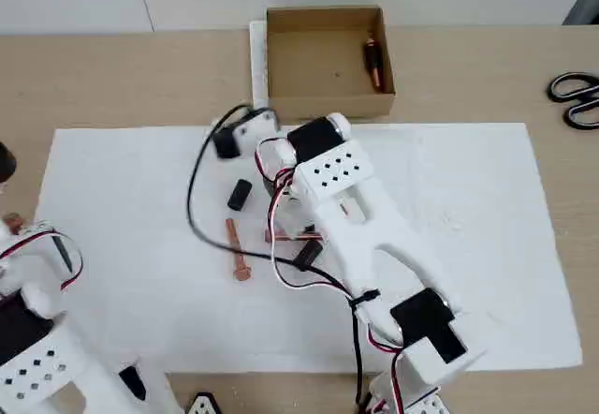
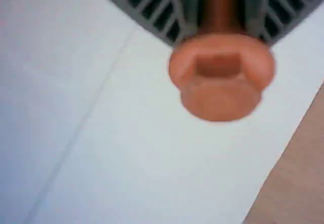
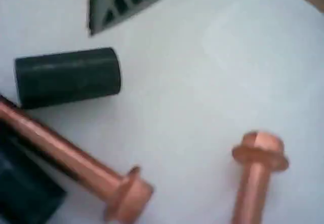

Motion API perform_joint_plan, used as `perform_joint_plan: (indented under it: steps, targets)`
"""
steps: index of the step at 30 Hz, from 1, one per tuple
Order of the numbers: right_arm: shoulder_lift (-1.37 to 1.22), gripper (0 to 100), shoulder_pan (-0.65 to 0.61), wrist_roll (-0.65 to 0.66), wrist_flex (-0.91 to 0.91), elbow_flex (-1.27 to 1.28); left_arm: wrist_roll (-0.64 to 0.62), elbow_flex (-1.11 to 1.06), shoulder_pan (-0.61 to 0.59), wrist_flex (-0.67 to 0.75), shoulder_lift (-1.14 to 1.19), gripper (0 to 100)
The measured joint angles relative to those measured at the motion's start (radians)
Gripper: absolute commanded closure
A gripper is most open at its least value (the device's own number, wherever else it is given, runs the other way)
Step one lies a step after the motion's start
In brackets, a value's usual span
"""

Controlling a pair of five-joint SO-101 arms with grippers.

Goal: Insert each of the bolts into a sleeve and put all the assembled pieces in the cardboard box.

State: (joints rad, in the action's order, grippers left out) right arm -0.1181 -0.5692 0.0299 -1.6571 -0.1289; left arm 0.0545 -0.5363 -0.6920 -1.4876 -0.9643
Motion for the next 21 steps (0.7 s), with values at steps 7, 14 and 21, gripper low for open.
perform_joint_plan:
  steps: [7, 14, 21]
  targets:
    - [-0.014, 77.8, 0.032, -0.318, 0.005, 0.000, 0.009, 0.000, 0.011, 0.000, 0.000, 99]
    - [-0.138, 77.9, 0.032, -0.417, 0.018, 0.014, 0.025, 0.000, 0.011, 0.000, 0.000, 99]
    - [-0.227, 77.9, 0.032, -0.555, 0.018, 0.014, 0.025, 0.000, 0.011, 0.000, 0.000, 99]
